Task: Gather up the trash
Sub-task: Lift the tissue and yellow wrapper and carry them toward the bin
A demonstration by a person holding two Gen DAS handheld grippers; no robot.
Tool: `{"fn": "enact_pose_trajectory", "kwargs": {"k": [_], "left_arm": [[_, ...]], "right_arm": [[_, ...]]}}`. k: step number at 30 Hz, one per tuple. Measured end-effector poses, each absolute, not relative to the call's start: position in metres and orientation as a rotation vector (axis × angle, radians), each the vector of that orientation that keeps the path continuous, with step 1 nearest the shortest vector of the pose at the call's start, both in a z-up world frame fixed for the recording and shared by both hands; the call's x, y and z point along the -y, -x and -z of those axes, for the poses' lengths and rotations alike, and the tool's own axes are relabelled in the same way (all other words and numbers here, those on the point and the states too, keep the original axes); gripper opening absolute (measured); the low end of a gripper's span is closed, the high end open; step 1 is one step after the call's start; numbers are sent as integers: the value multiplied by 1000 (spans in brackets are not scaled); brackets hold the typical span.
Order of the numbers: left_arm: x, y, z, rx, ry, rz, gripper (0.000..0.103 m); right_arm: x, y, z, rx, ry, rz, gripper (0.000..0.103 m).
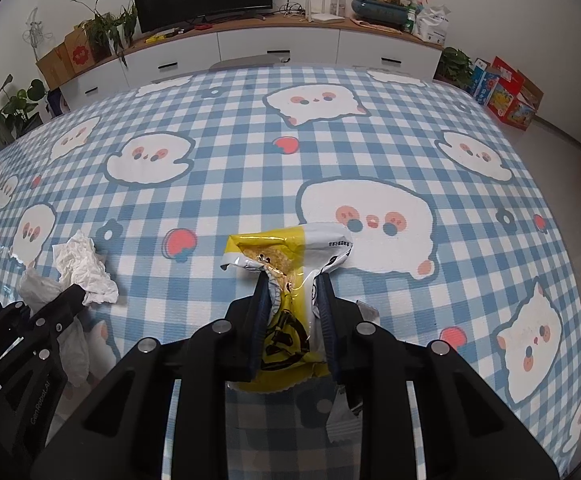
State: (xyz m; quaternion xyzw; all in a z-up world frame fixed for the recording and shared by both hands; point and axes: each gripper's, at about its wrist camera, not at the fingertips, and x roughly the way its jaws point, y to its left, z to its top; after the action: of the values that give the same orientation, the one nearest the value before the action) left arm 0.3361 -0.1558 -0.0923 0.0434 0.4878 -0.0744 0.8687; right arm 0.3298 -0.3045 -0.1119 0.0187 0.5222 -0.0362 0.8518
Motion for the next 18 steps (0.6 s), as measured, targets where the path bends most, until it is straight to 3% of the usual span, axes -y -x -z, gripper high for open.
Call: {"fn": "enact_pose_trajectory", "kwargs": {"k": [18], "left_arm": [[150,-307,53,-999,-40,197,9]], "right_arm": [[285,-300,57,-1050,-61,60,22]]}}
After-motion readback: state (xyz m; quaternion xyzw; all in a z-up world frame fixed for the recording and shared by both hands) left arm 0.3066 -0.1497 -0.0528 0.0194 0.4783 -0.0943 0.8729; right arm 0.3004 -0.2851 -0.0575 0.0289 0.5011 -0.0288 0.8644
